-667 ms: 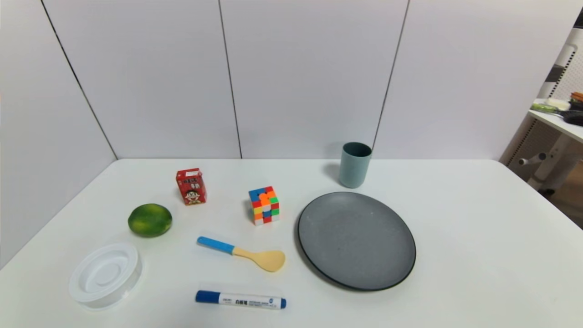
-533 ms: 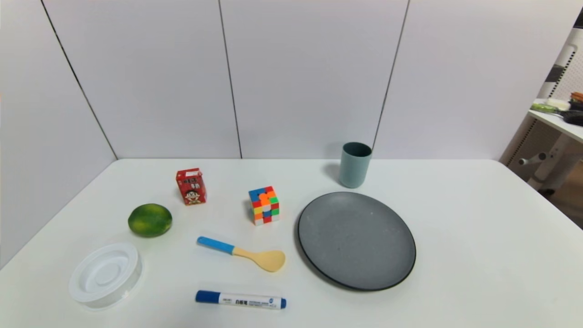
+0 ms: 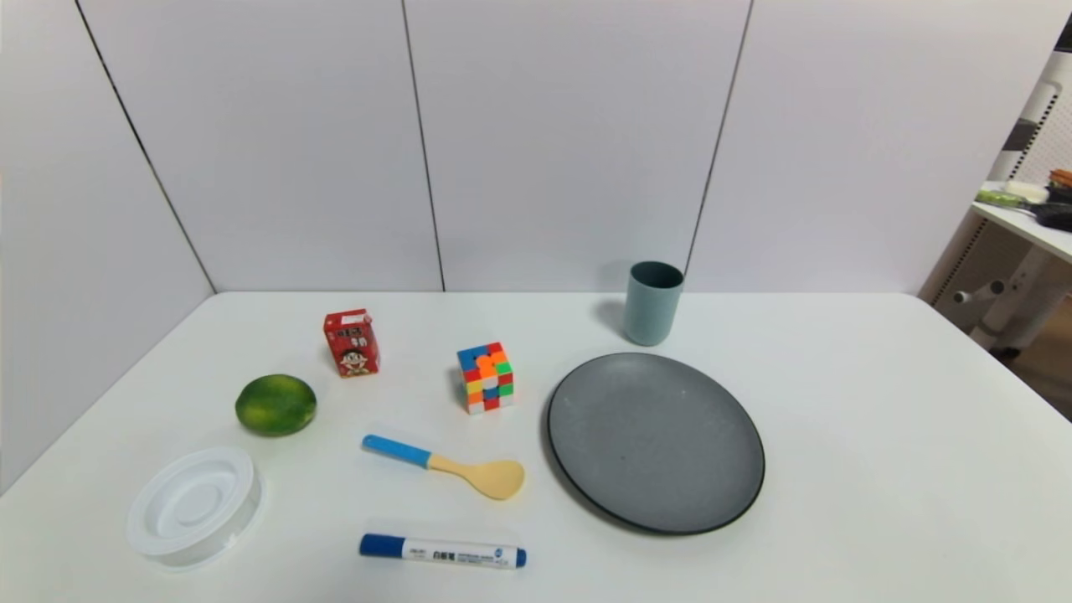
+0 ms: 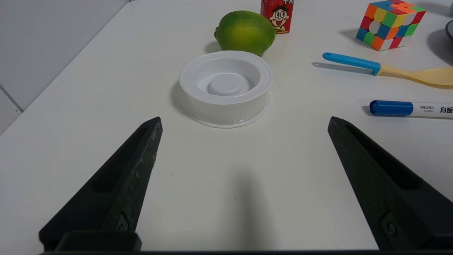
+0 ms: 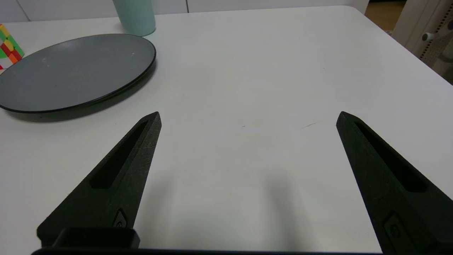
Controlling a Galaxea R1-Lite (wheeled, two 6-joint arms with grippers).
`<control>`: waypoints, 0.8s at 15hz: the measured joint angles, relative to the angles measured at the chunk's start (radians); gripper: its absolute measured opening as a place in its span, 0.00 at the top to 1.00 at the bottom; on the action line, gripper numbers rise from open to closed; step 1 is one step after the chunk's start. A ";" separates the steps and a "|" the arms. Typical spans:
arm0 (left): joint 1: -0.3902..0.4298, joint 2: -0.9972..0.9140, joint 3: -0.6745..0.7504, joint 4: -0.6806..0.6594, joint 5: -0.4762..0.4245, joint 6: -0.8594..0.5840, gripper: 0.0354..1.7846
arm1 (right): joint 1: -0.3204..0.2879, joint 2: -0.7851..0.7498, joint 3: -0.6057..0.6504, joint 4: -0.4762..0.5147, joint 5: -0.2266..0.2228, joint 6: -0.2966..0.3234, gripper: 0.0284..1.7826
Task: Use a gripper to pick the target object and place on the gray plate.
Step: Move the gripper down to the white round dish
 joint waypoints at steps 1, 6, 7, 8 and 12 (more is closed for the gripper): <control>0.000 0.001 0.000 0.000 0.000 -0.001 0.06 | 0.000 0.000 0.000 0.000 0.000 0.000 0.04; 0.000 0.068 -0.020 0.000 0.003 -0.001 0.06 | 0.000 0.000 0.000 0.000 0.000 0.000 0.04; 0.000 0.094 -0.049 -0.004 0.003 -0.002 0.06 | 0.000 0.000 0.000 0.000 0.000 0.000 0.04; 0.000 0.128 -0.078 -0.004 0.004 -0.004 0.06 | 0.000 0.000 0.000 0.000 0.000 0.000 0.04; -0.007 0.344 -0.279 -0.006 0.003 -0.005 0.06 | 0.000 0.000 0.000 0.000 0.000 0.000 0.04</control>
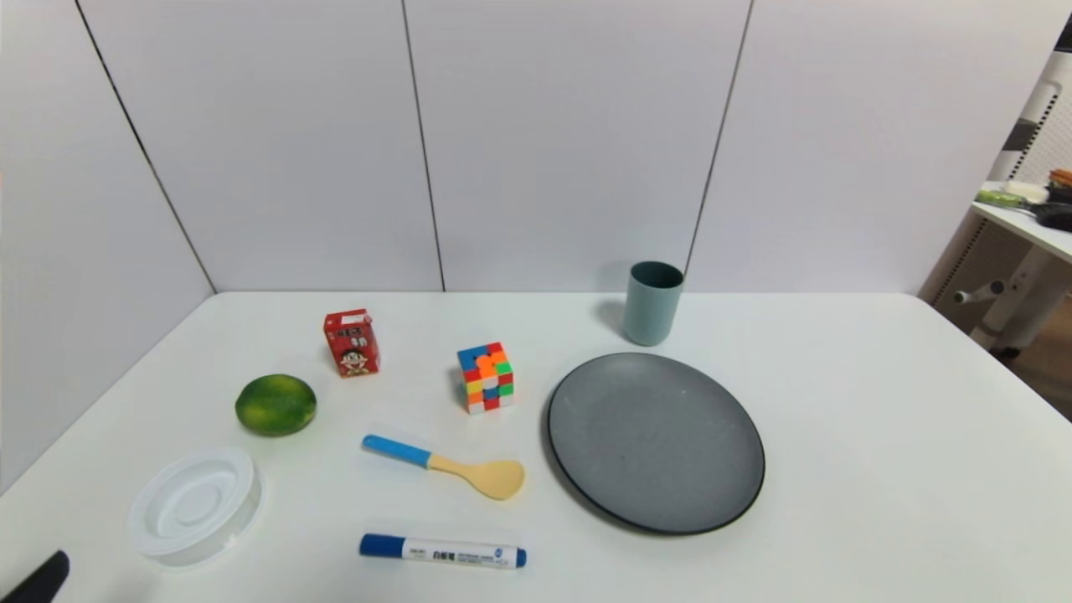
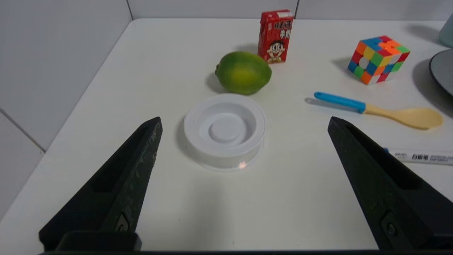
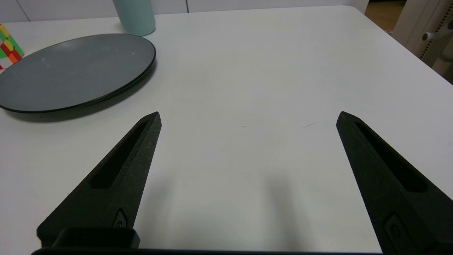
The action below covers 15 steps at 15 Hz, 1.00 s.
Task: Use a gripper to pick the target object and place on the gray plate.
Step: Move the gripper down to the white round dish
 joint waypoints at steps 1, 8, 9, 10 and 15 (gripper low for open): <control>-0.004 0.062 -0.060 0.001 -0.001 0.001 0.06 | -0.001 0.000 0.000 0.000 0.000 0.000 0.04; -0.102 0.467 -0.389 0.042 -0.009 0.027 0.06 | 0.000 0.000 0.000 0.000 0.000 0.000 0.04; -0.108 0.511 -0.415 0.069 -0.009 0.046 0.06 | 0.000 0.000 0.000 0.000 0.000 0.000 0.04; -0.113 0.553 -0.434 0.097 -0.009 0.064 0.06 | 0.000 0.000 0.000 0.000 0.000 0.000 0.04; -0.117 0.715 -0.466 0.245 -0.009 0.116 0.06 | 0.000 0.000 0.000 0.000 0.000 0.000 0.04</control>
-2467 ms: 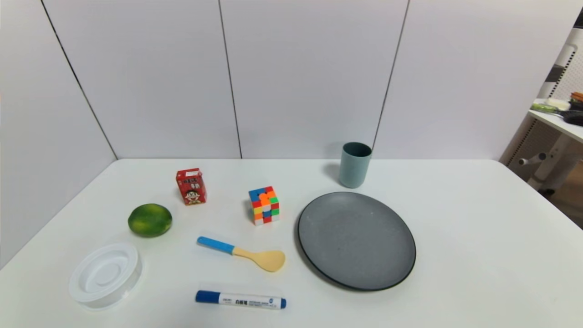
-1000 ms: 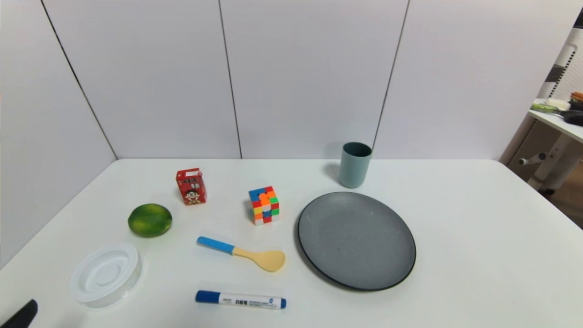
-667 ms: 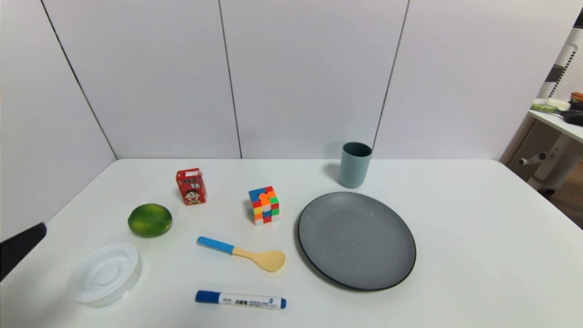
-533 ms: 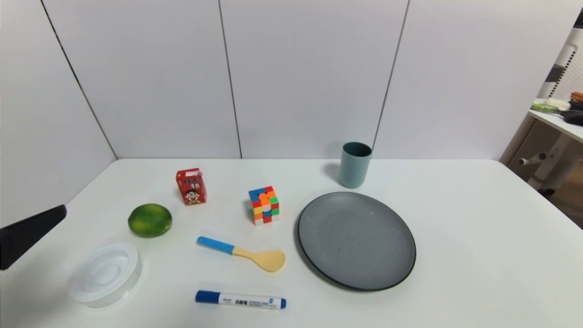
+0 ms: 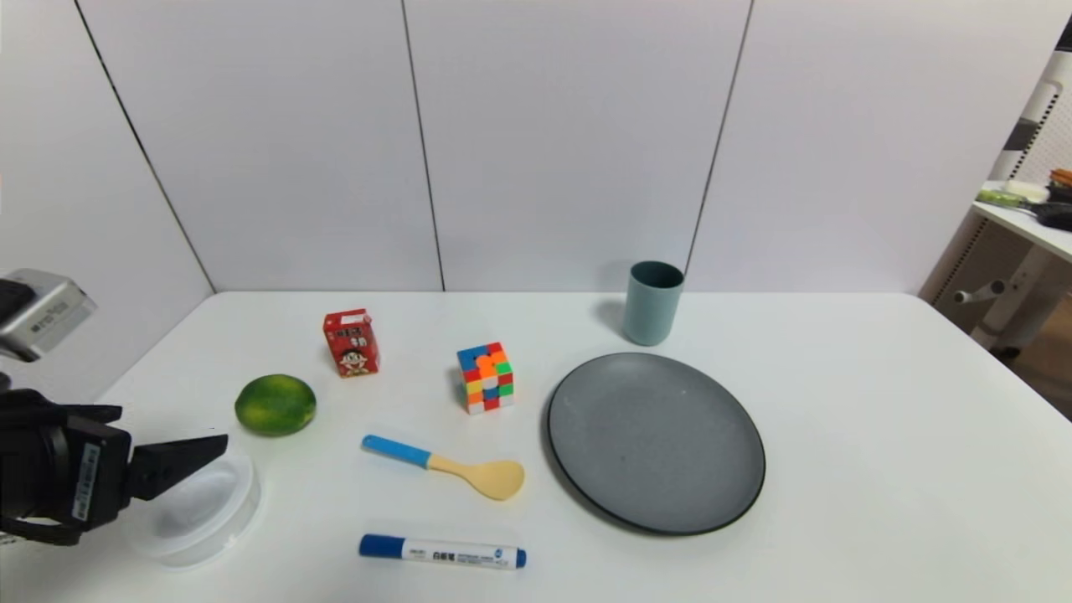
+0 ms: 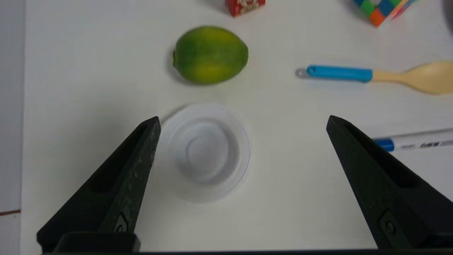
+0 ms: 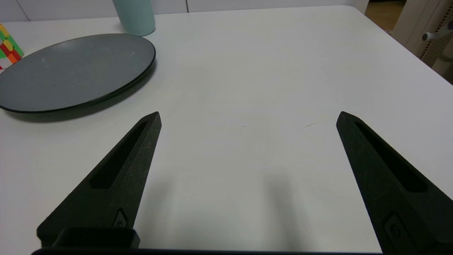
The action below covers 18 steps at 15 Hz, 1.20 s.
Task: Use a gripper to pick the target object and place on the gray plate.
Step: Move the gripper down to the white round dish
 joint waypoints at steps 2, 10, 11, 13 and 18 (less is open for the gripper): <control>0.000 0.049 -0.001 0.038 0.001 0.013 0.06 | 0.000 0.000 0.000 0.000 0.000 0.000 0.04; 0.000 0.209 0.004 0.108 0.000 0.006 0.06 | 0.000 0.000 0.000 0.000 0.000 0.000 0.04; 0.000 0.227 0.008 0.109 0.000 0.006 0.06 | 0.000 0.000 0.000 0.000 0.000 0.000 0.04; 0.000 0.265 0.021 0.103 0.000 0.006 0.06 | 0.000 0.000 0.000 0.001 0.000 0.000 0.04; -0.002 0.325 0.037 0.055 -0.001 0.005 0.06 | 0.000 0.000 0.000 0.000 0.000 0.000 0.04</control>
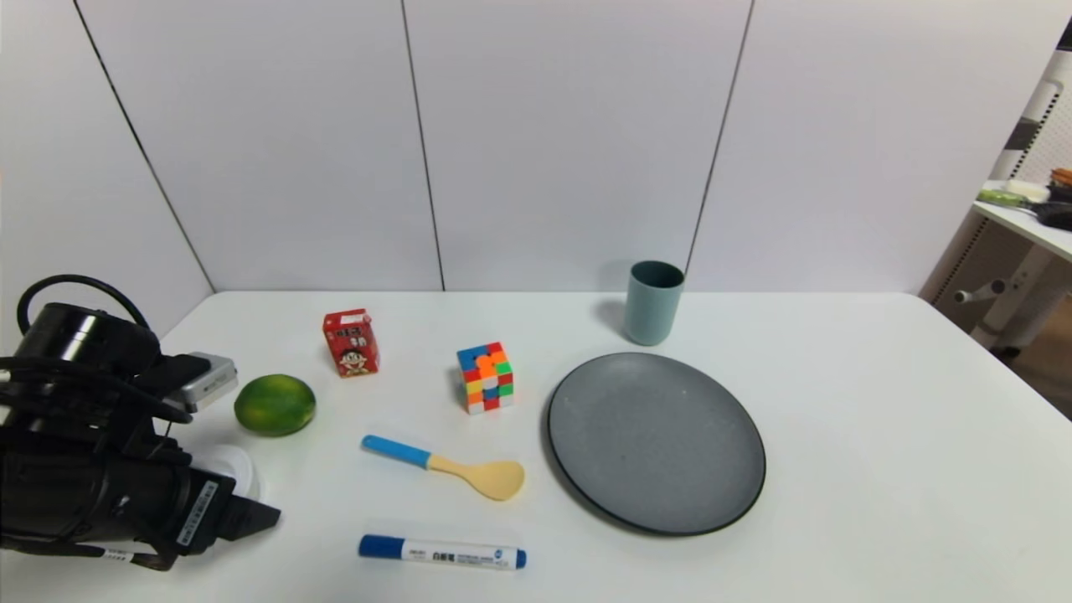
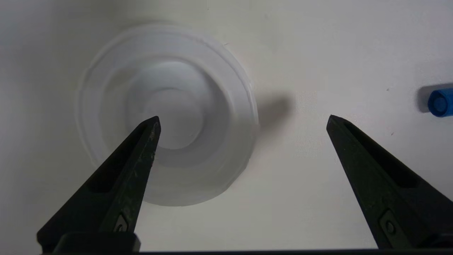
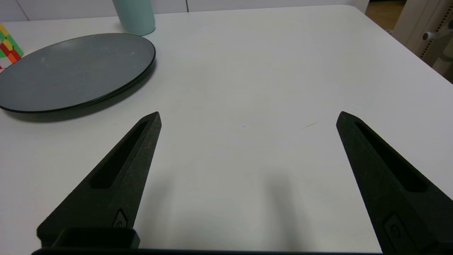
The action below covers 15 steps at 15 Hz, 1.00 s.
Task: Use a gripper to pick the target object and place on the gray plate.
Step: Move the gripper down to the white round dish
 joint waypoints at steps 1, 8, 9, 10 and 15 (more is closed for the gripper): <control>-0.001 0.006 0.004 -0.010 0.000 -0.003 0.06 | 0.000 0.000 0.000 0.000 0.000 0.000 0.04; -0.043 0.032 -0.004 -0.014 -0.001 -0.013 0.06 | 0.000 0.000 0.000 0.000 0.000 0.000 0.04; -0.051 0.038 -0.009 -0.014 -0.001 -0.014 0.06 | 0.000 0.000 0.000 0.000 0.000 0.000 0.04; -0.057 0.044 -0.015 -0.015 -0.001 -0.016 0.06 | 0.000 0.000 0.000 0.000 0.000 0.000 0.04; -0.066 0.075 -0.025 -0.049 -0.001 -0.017 0.06 | 0.000 0.000 0.000 0.000 0.000 0.000 0.04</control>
